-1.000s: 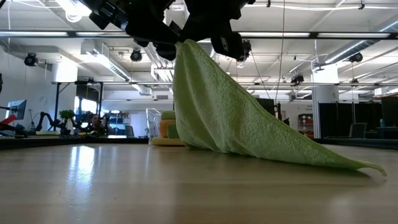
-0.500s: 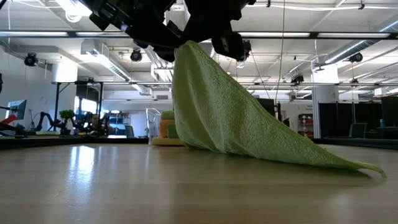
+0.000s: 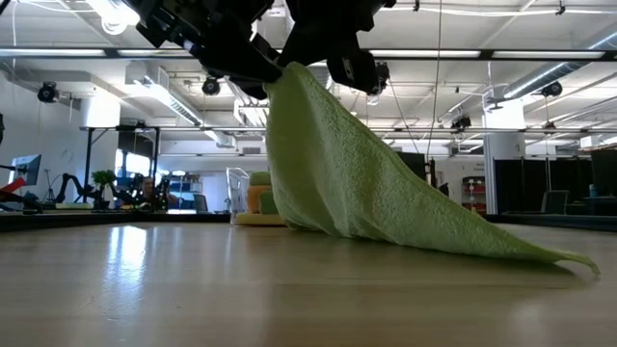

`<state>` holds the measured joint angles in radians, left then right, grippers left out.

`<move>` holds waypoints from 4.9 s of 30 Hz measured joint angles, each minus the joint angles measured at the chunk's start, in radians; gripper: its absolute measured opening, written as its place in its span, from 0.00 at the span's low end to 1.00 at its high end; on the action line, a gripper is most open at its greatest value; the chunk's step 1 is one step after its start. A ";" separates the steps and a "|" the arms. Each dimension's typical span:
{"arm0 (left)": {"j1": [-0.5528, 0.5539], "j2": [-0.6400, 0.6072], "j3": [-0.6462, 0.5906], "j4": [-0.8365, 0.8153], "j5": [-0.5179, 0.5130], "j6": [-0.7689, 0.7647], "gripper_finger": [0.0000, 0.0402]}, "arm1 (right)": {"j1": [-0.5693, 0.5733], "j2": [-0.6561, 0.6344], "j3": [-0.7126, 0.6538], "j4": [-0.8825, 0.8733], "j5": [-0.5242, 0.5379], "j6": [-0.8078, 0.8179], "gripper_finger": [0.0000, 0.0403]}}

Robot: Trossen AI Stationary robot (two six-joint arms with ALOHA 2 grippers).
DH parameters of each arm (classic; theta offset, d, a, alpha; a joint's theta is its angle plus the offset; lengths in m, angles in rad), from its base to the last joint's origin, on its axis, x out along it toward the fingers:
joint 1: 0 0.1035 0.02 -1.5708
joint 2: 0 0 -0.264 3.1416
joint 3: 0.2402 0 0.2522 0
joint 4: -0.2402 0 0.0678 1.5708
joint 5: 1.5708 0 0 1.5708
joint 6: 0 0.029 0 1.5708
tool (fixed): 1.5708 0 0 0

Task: Fold microfiber towels
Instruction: Fold the light green microfiber cloth

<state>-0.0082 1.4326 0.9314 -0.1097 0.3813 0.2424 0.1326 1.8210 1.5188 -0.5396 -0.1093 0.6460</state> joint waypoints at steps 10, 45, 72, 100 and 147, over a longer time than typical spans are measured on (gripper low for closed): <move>0.000 0.000 0.000 -0.009 0.000 -0.002 0.00 | 0.000 0.000 0.000 -0.005 -0.006 0.008 0.19; -0.001 -0.008 0.035 -0.161 -0.002 -0.162 0.00 | 0.218 0.009 -0.093 -0.019 0.288 0.074 0.34; 0.000 -0.009 0.053 -0.161 -0.004 -0.160 0.00 | 0.243 0.009 -0.237 0.106 0.294 0.193 0.33; 0.002 -0.027 0.062 -0.193 -0.035 -0.159 0.00 | 0.342 0.047 -0.325 0.043 0.178 0.507 0.21; -0.012 -0.037 0.065 -0.455 0.152 -0.224 0.00 | 0.413 -0.014 -0.026 -0.240 0.083 0.546 0.02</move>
<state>-0.0200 1.3961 0.9966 -0.5644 0.5328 0.0184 0.5455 1.8072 1.4931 -0.7798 -0.0259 1.1919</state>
